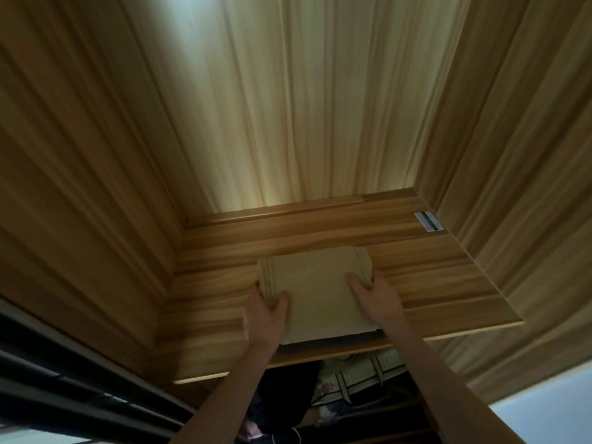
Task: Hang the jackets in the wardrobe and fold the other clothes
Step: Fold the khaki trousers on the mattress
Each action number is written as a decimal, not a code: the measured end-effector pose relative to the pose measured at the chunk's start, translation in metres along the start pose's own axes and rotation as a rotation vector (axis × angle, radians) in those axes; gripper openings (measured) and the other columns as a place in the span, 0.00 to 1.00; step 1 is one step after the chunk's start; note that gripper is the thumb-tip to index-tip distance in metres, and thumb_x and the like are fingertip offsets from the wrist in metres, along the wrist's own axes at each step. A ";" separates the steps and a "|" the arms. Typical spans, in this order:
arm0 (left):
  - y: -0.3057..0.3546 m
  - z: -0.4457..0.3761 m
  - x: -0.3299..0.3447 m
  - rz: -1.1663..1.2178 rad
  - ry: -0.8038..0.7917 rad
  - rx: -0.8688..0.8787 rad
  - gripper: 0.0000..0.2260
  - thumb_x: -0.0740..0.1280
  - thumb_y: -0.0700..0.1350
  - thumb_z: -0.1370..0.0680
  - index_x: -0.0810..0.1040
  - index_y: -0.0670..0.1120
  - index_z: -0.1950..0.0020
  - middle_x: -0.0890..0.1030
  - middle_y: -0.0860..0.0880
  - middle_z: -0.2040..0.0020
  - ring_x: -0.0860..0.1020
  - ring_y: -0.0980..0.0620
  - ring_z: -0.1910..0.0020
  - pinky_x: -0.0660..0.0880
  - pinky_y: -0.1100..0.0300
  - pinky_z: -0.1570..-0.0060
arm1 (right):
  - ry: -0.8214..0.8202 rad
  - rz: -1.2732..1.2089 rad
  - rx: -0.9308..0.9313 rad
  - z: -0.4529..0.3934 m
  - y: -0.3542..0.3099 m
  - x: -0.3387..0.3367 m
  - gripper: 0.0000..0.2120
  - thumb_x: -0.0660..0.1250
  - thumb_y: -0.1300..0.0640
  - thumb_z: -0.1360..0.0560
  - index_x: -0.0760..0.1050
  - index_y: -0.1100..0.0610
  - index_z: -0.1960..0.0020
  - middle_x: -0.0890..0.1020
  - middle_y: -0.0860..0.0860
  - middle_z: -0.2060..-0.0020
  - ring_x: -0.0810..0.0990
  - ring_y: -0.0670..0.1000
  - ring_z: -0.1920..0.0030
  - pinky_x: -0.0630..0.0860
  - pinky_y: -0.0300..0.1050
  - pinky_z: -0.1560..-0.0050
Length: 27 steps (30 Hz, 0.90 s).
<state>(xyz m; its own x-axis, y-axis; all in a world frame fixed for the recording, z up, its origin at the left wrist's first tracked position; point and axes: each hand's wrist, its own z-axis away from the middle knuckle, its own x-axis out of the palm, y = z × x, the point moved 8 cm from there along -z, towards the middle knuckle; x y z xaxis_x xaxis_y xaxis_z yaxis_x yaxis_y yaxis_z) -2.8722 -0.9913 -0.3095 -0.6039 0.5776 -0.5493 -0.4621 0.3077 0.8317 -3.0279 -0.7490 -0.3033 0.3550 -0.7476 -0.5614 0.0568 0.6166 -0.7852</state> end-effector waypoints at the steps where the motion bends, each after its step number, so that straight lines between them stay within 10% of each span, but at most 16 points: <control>1: 0.000 0.003 -0.002 -0.117 0.034 0.039 0.32 0.69 0.59 0.21 0.63 0.48 0.21 0.73 0.47 0.34 0.72 0.42 0.33 0.71 0.45 0.31 | 0.057 0.094 -0.027 0.002 -0.002 -0.001 0.33 0.64 0.34 0.20 0.66 0.57 0.26 0.78 0.54 0.37 0.77 0.60 0.36 0.74 0.59 0.33; 5: 0.024 0.011 0.001 -0.383 0.039 0.378 0.29 0.57 0.54 0.14 0.54 0.49 0.15 0.56 0.48 0.17 0.56 0.48 0.19 0.62 0.42 0.22 | 0.323 0.386 -0.333 0.023 -0.025 -0.003 0.34 0.59 0.39 0.17 0.57 0.57 0.18 0.65 0.56 0.21 0.63 0.60 0.21 0.60 0.61 0.22; 9: 0.035 0.016 0.013 -0.553 -0.028 0.598 0.27 0.49 0.53 0.15 0.61 0.47 0.17 0.57 0.48 0.16 0.49 0.53 0.16 0.53 0.46 0.18 | 0.248 0.488 -0.637 0.033 -0.029 0.022 0.31 0.53 0.39 0.15 0.65 0.56 0.20 0.69 0.51 0.21 0.62 0.51 0.20 0.62 0.60 0.20; 18: 0.056 0.026 0.000 -0.737 -0.128 0.664 0.31 0.45 0.58 0.17 0.61 0.46 0.17 0.61 0.44 0.17 0.55 0.47 0.17 0.46 0.49 0.17 | 0.159 0.477 -0.583 0.033 -0.032 0.020 0.32 0.52 0.37 0.16 0.62 0.55 0.18 0.65 0.50 0.19 0.58 0.49 0.19 0.56 0.54 0.18; 27: 0.091 0.047 -0.063 -0.684 -0.037 0.733 0.28 0.51 0.57 0.15 0.65 0.44 0.19 0.68 0.44 0.20 0.65 0.46 0.21 0.54 0.47 0.18 | 0.413 0.589 -0.620 0.109 -0.082 -0.014 0.35 0.50 0.37 0.16 0.62 0.59 0.19 0.68 0.54 0.21 0.65 0.53 0.21 0.60 0.57 0.20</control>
<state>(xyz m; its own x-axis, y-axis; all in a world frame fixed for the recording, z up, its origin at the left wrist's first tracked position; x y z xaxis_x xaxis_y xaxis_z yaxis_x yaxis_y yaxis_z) -2.8455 -0.9639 -0.1950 -0.3316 0.1216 -0.9356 -0.1809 0.9651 0.1896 -2.9363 -0.7621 -0.2022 -0.1960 -0.4598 -0.8661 -0.5741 0.7699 -0.2788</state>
